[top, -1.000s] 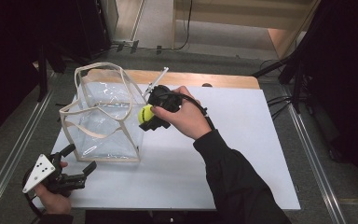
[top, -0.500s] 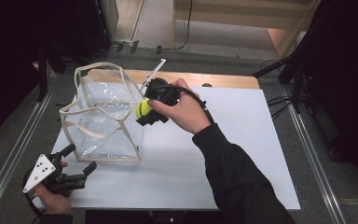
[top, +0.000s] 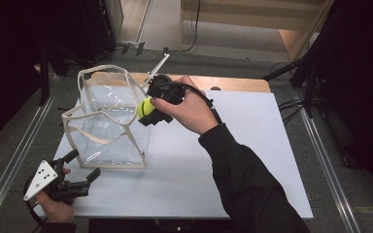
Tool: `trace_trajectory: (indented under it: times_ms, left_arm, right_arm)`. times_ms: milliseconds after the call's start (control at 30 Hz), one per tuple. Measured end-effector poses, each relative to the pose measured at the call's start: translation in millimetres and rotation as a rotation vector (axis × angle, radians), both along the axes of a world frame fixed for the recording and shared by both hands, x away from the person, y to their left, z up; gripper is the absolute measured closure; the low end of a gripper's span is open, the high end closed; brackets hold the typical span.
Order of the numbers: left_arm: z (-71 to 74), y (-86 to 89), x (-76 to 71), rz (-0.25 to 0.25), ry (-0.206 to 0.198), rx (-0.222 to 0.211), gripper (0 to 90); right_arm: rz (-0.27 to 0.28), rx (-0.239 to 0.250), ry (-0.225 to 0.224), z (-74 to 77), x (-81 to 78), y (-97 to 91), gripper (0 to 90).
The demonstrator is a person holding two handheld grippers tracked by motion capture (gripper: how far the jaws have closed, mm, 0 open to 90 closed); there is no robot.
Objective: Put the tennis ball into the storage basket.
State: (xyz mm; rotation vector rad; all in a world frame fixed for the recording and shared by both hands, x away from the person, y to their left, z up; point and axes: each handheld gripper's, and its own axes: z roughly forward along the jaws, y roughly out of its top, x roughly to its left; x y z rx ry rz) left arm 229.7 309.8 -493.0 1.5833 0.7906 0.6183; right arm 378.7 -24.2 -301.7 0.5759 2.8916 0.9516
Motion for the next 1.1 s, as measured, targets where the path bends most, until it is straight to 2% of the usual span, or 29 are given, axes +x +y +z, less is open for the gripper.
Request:
trace_trajectory:
  times_ms: [400, 1100]
  left_arm:
    - [0.0, 0.1, -0.1, 0.0, 0.001, -0.002, 1.3]
    - [0.1, 0.8, -0.1, -0.002, 0.002, -0.006, 1.3]
  right_arm:
    - [0.0, 0.001, -0.02, 18.3, -0.2, 6.1, 24.2]
    - [0.014, -0.011, -0.037, 33.6, 5.0, 29.5, 24.2]
